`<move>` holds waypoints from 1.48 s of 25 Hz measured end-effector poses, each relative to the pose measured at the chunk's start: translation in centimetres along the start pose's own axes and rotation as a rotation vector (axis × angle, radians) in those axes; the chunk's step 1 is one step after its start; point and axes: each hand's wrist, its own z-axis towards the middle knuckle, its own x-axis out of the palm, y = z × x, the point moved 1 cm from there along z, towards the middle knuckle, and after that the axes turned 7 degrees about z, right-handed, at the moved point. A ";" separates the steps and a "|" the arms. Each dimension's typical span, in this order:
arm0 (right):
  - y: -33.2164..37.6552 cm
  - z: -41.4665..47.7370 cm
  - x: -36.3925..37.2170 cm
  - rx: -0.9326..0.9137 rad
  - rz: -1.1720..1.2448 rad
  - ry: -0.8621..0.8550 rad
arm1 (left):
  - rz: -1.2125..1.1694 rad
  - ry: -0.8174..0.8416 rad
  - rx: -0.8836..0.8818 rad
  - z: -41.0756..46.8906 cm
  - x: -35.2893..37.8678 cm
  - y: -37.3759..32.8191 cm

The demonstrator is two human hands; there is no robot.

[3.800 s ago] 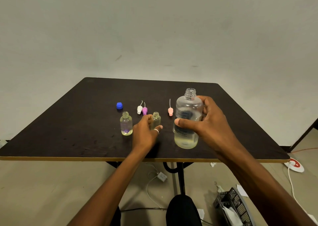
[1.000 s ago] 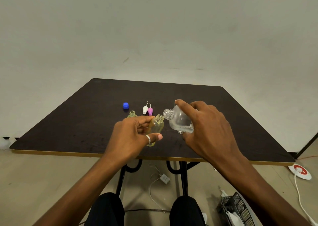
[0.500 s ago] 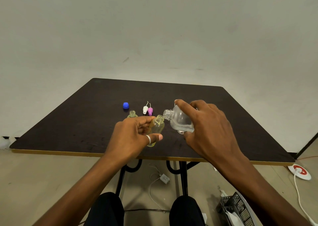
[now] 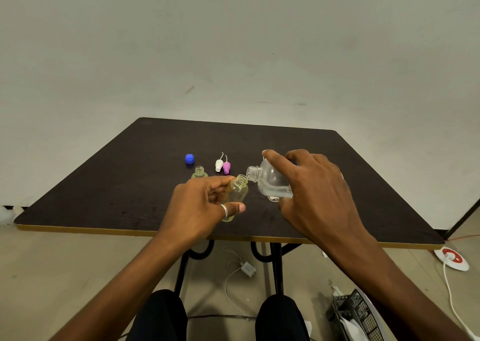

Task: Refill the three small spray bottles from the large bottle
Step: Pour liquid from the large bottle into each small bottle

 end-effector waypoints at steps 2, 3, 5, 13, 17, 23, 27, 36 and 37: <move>0.0 0.0 0.0 0.001 0.011 0.004 | 0.001 0.003 0.003 0.0 0.0 0.1; 0.0 0.0 0.0 0.001 0.015 0.004 | 0.001 0.005 0.003 0.0 0.0 0.1; 0.0 0.0 0.1 0.001 0.017 0.003 | 0.001 0.005 0.007 0.0 0.0 0.2; -0.1 0.1 0.1 0.001 0.025 0.013 | 0.001 0.008 0.021 0.0 0.2 0.3; 0.0 0.1 0.1 -0.003 0.013 0.008 | -0.018 0.010 0.025 0.0 0.2 0.4; 0.1 0.0 0.0 -0.008 -0.002 0.000 | -0.024 0.013 0.034 0.0 0.2 0.4; 0.1 0.0 0.0 -0.010 -0.011 0.001 | -0.021 0.021 0.039 0.0 0.2 0.5; 0.1 0.1 0.1 -0.016 0.006 -0.005 | -0.015 0.022 0.054 0.1 0.3 0.7; 0.1 0.1 0.2 -0.017 0.005 -0.005 | -0.014 0.022 0.055 0.1 0.3 0.7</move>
